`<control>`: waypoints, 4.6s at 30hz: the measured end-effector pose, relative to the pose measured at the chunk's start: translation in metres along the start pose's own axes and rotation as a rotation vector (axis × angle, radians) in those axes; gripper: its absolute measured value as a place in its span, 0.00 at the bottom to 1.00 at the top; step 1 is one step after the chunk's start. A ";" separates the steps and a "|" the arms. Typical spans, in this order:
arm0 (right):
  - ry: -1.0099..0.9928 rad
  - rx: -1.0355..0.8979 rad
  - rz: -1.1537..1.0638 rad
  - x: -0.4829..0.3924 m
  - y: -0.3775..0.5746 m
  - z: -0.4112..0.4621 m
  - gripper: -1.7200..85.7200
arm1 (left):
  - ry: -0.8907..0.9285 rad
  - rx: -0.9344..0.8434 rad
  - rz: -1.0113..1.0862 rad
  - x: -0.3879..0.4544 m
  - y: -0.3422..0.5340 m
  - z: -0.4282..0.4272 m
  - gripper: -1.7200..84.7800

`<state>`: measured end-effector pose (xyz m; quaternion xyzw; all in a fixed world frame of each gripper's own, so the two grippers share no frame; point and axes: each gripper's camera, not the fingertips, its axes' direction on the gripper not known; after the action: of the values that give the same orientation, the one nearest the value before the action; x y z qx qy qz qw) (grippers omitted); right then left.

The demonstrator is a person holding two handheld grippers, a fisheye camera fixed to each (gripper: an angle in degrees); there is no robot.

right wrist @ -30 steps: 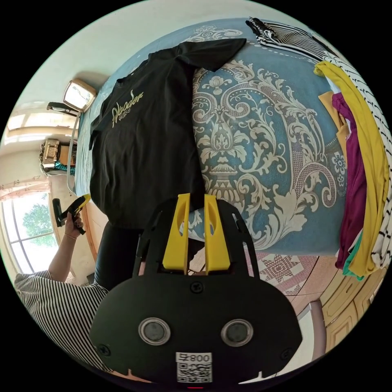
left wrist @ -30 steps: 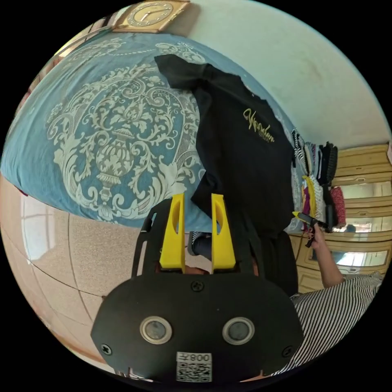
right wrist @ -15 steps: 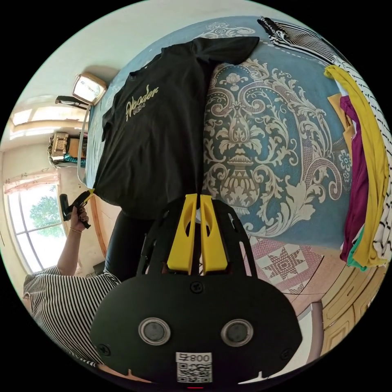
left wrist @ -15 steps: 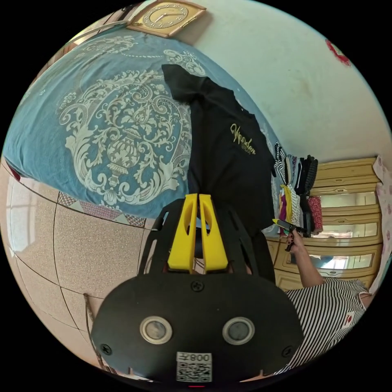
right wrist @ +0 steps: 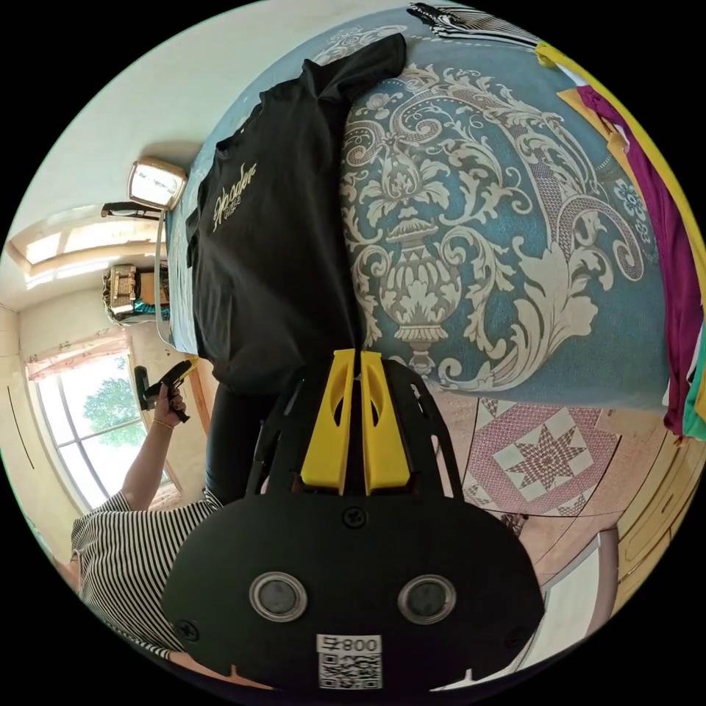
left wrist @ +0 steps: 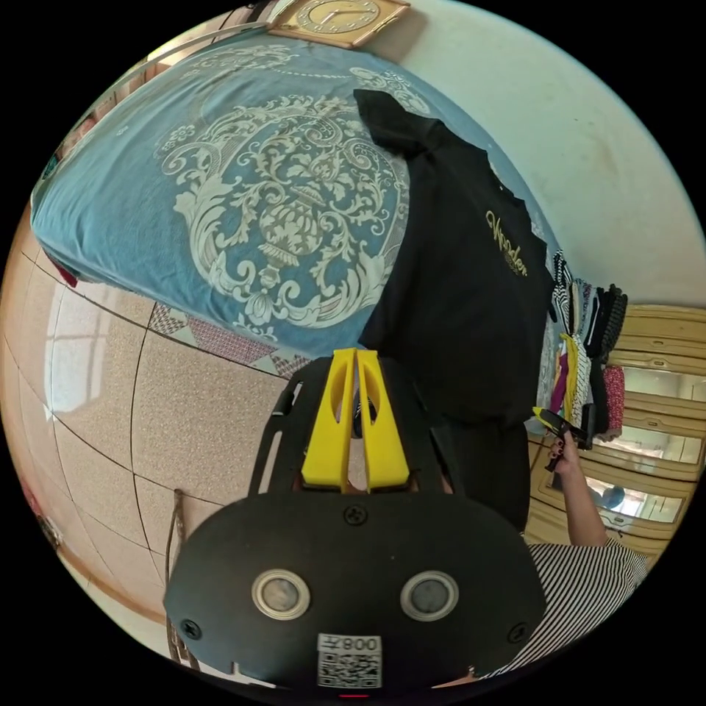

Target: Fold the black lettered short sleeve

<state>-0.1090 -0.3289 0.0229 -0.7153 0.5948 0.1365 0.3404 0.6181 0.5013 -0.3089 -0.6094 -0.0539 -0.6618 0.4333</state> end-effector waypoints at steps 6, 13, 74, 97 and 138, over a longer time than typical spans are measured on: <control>-0.020 0.076 -0.004 -0.016 0.017 -0.030 0.03 | 0.052 0.104 0.047 0.039 -0.001 -0.027 0.02; 0.095 0.145 -0.074 -0.073 0.024 -0.035 0.02 | -0.059 -0.011 0.183 0.119 -0.029 0.001 0.02; -0.078 0.713 0.056 0.075 -0.068 -0.020 0.11 | -0.085 -0.068 1.448 0.954 -0.398 0.159 0.12; -0.105 0.879 -0.121 0.061 -0.050 0.028 0.04 | 0.199 0.008 1.491 0.990 -0.493 0.120 0.03; -0.008 0.572 -0.487 -0.065 -0.267 0.167 0.11 | 0.170 -0.071 1.129 0.829 -0.601 0.152 0.11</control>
<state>0.1612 -0.1550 0.0259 -0.7112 0.4202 -0.1173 0.5512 0.4477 0.5435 0.7119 -0.5026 0.3372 -0.3760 0.7016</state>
